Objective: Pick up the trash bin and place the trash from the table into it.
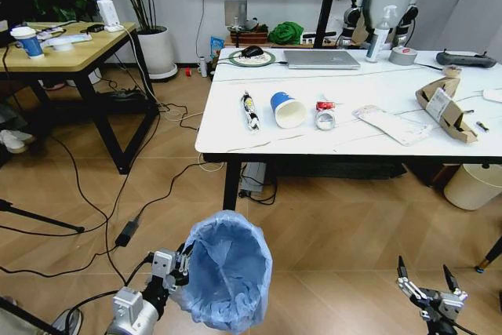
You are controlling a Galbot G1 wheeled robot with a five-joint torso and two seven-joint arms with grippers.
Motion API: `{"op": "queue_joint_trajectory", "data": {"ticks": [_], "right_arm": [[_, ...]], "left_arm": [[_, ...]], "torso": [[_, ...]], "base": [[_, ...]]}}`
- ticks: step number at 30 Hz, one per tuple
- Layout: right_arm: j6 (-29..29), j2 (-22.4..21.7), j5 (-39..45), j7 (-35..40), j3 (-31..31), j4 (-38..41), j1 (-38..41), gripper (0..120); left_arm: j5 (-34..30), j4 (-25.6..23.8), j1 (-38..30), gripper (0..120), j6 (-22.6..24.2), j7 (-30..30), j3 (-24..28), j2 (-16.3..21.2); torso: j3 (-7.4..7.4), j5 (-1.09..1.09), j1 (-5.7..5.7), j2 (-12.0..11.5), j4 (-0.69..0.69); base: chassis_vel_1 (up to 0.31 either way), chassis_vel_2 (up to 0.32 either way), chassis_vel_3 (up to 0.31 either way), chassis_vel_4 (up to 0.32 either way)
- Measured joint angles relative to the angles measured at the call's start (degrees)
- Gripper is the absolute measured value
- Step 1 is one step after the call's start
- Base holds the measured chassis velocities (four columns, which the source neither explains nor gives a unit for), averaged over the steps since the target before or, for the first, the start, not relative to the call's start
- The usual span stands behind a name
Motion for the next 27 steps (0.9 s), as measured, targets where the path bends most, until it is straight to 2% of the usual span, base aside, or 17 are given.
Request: {"op": "queue_joint_trajectory", "data": {"ticks": [27], "right_arm": [[0.0, 0.2, -0.2, -0.1, -0.2, 1.4, -0.6, 100]], "left_arm": [[-0.2, -1.3, 2.6, 0, 0.0, 0.3, -0.2, -1.2]], "torso": [[4.17, 0.00, 2.80, 7.0, 0.00]], "base": [[0.000, 0.000, 0.000, 0.000]]}}
